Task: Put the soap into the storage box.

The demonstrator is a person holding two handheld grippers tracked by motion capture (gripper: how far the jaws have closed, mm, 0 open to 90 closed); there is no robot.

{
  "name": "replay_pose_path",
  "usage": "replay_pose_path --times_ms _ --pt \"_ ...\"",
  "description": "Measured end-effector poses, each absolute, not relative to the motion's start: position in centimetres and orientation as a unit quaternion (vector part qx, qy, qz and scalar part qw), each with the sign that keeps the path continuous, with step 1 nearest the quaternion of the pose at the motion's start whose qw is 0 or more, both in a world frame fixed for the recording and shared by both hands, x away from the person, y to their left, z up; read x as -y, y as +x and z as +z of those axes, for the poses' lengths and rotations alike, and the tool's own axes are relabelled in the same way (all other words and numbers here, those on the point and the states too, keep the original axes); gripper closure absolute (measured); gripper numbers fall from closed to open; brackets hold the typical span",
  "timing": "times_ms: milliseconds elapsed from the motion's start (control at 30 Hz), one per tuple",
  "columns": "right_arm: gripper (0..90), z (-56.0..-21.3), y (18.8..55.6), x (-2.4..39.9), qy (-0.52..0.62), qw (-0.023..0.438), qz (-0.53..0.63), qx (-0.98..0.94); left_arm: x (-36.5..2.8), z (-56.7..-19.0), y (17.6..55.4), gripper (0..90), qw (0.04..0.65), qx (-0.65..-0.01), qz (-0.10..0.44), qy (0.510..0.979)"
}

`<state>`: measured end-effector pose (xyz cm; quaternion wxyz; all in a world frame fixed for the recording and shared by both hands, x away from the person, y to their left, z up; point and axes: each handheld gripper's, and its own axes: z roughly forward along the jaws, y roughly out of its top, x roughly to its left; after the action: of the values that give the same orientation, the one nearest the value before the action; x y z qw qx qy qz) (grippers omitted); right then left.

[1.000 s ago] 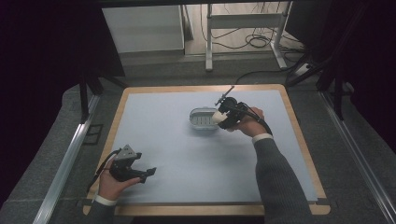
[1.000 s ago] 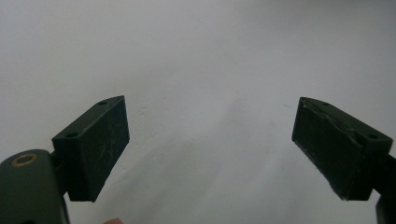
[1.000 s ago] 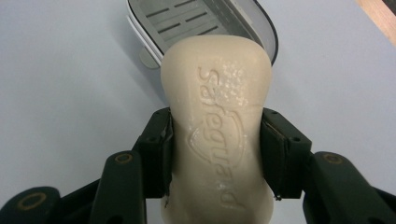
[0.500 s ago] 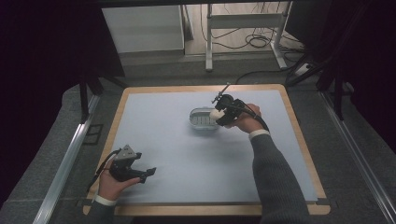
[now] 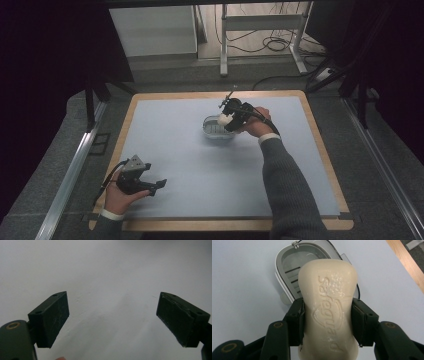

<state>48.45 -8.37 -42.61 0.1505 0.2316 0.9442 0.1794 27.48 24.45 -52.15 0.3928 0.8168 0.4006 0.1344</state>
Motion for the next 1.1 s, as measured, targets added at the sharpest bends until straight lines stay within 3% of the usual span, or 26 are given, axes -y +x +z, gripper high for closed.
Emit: replay_pose_path --times_ms 833,1100 --pt "48.9 -45.1 50.3 5.8 0.195 0.152 0.162 -0.955 -24.6 -52.2 27.5 11.5 0.388 -0.401 0.137 0.819" --pt "44.5 -44.9 50.2 6.1 0.213 0.145 0.182 -0.949 -25.2 -52.5 27.7 11.6 0.396 -0.412 0.129 0.81"
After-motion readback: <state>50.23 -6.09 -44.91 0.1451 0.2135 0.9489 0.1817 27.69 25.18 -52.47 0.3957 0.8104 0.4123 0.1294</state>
